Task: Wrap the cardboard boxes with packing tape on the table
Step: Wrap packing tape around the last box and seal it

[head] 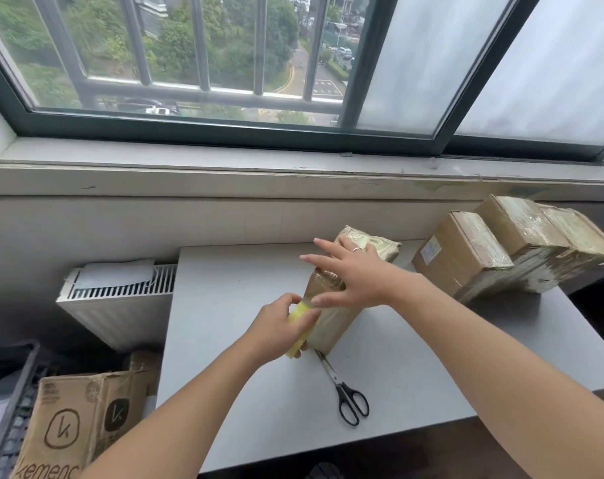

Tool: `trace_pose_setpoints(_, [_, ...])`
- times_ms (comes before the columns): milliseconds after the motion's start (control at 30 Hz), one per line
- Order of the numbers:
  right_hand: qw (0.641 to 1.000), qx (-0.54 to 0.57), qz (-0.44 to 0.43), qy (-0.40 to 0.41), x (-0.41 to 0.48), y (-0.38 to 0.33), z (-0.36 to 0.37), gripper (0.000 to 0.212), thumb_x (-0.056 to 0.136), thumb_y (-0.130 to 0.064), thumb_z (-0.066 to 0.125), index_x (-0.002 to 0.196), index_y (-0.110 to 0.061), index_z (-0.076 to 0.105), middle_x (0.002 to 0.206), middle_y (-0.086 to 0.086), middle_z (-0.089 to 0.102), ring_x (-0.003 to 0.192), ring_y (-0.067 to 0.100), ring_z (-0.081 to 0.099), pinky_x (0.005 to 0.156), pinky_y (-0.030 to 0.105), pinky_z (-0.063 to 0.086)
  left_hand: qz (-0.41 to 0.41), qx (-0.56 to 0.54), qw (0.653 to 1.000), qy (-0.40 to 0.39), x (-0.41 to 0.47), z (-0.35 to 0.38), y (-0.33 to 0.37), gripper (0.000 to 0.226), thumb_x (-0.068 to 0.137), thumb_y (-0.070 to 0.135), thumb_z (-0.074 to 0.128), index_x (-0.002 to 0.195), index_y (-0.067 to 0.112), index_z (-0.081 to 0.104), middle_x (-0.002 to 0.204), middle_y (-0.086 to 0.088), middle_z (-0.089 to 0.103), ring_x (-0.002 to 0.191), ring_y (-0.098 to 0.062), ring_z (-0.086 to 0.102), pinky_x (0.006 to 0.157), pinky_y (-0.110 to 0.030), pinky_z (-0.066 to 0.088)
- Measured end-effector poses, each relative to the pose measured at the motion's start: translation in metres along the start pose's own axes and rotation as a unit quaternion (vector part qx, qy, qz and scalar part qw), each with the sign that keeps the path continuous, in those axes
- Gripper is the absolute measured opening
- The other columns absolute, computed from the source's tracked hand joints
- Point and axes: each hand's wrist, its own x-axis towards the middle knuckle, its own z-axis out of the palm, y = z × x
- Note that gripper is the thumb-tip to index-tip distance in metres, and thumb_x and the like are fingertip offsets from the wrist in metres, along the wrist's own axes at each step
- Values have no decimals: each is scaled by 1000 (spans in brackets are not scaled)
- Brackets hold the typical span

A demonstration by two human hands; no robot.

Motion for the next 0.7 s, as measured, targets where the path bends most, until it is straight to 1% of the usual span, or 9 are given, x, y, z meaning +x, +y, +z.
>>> trace_pose_setpoints(100, [992,-88,-11,-89,-10,0,-9,136,60,-83,75,154,-53,-18,167,-16,-23,154,32,-24,109,80,12,-14,-13,1000,11,7,3,-2,37,93,48,71,113,20,58,84,-12,73,61,-26,72,55,-38,61])
trace_pose_setpoints(200, [979,-184,-33,-85,-14,-19,1,152,56,-64,91,152,-49,-26,164,-13,-31,154,40,-20,100,85,26,-22,-27,999,11,11,3,-4,38,92,50,71,111,19,59,84,-11,73,59,-27,71,54,-38,59])
trace_pose_setpoints(267, [970,-226,-50,-76,-15,-34,8,149,61,-51,94,154,-46,-23,165,-7,-28,154,43,-15,98,84,31,-26,-30,999,8,13,2,-3,38,92,49,70,111,18,61,79,-10,72,56,-23,70,53,-34,56])
trace_pose_setpoints(367, [962,-265,-15,-60,-13,-39,8,125,80,-20,85,160,-33,-11,162,8,-2,153,46,-1,97,80,38,-3,-3,1000,16,10,-3,4,37,92,50,71,111,19,64,80,-5,72,54,-18,68,50,-28,52])
trace_pose_setpoints(400, [961,-274,-14,-41,-12,-35,6,115,81,-15,81,160,-26,-2,156,11,8,150,46,9,92,77,44,14,23,999,30,10,-8,6,37,91,50,72,113,21,65,82,-2,70,55,-15,68,51,-24,51])
trace_pose_setpoints(467, [960,-278,-41,-2,-9,-24,3,101,73,-18,83,151,-15,19,141,12,24,135,44,30,78,64,55,65,84,992,68,8,-26,12,37,89,51,74,114,25,67,81,5,69,60,-8,66,55,-18,48])
trace_pose_setpoints(533, [971,-227,-72,37,-7,-10,-8,95,62,-31,85,140,-15,32,133,8,30,122,35,40,76,50,58,140,118,978,103,6,-51,27,34,86,54,74,100,23,70,70,3,68,57,-13,65,54,-28,51])
trace_pose_setpoints(633, [991,-14,-66,112,-5,-1,-35,105,60,-51,86,144,-25,29,137,-3,27,119,21,45,94,33,50,232,178,943,162,3,-86,62,36,84,53,63,71,19,63,54,10,57,50,-11,54,50,-29,48])
trace_pose_setpoints(700, [986,89,-64,125,-3,5,-45,111,59,-52,88,148,-28,27,139,-11,26,117,15,47,102,28,46,259,210,929,161,4,-104,83,44,87,53,61,62,17,59,52,6,53,51,-13,46,52,-28,39])
